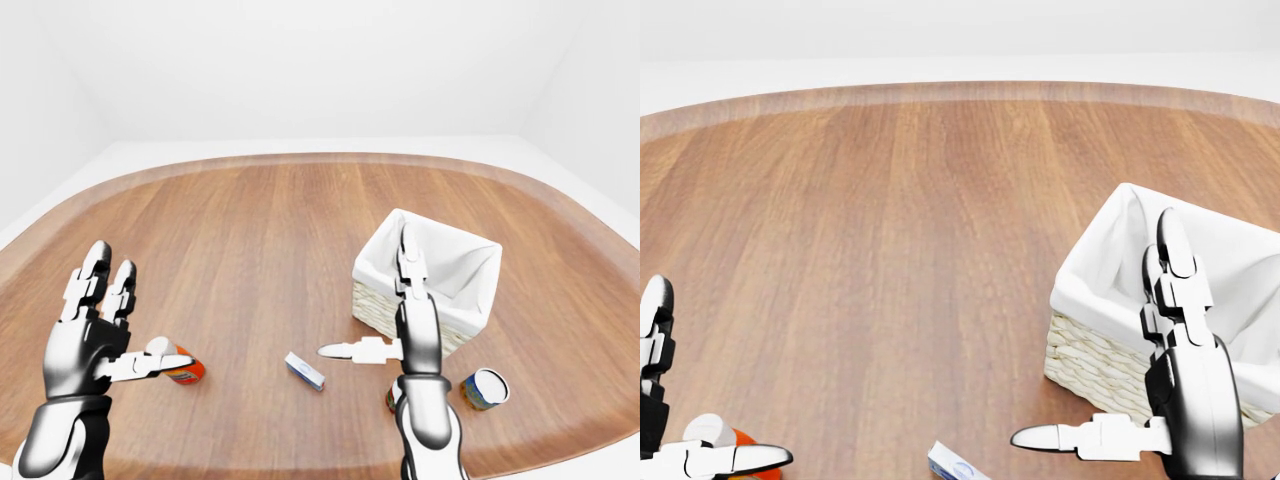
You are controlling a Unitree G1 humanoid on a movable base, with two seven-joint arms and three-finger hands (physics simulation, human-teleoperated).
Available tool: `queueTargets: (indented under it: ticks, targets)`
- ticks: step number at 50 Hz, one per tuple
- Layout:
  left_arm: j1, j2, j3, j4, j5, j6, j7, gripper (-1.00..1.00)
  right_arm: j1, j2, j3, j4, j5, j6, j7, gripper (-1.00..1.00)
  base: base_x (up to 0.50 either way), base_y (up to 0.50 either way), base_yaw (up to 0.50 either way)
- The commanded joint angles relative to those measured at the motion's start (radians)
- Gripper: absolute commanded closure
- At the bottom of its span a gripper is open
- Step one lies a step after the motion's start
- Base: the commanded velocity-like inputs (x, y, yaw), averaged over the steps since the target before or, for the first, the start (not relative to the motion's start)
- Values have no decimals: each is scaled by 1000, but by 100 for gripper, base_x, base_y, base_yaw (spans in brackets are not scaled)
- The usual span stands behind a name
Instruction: Pick up the ketchup, and put it in the basket.
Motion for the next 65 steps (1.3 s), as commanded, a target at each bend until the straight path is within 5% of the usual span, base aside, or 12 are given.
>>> queueTargets:
  ticks: [1,10,28,55,65]
  targets:
    - [69,-29,19,114,68,-103,-41,-100,-4,0,3,14,-3,0,-4,-100,0,0,0]
    - [45,-10,71,218,81,-167,-41,-100,-4,0,-1,17,-4,0,-5,-100,0,0,0]
    - [-42,65,196,382,80,-167,-2,-100,0,-1,7,12,-7,0,-3,-100,0,0,0]
    - [-164,169,109,760,112,-167,142,-100,4,-3,14,3,-10,0,-2,-100,0,0,0]
    - [-270,238,57,1039,120,-167,225,-100,-1,-4,14,16,-6,0,0,-100,0,0,0]
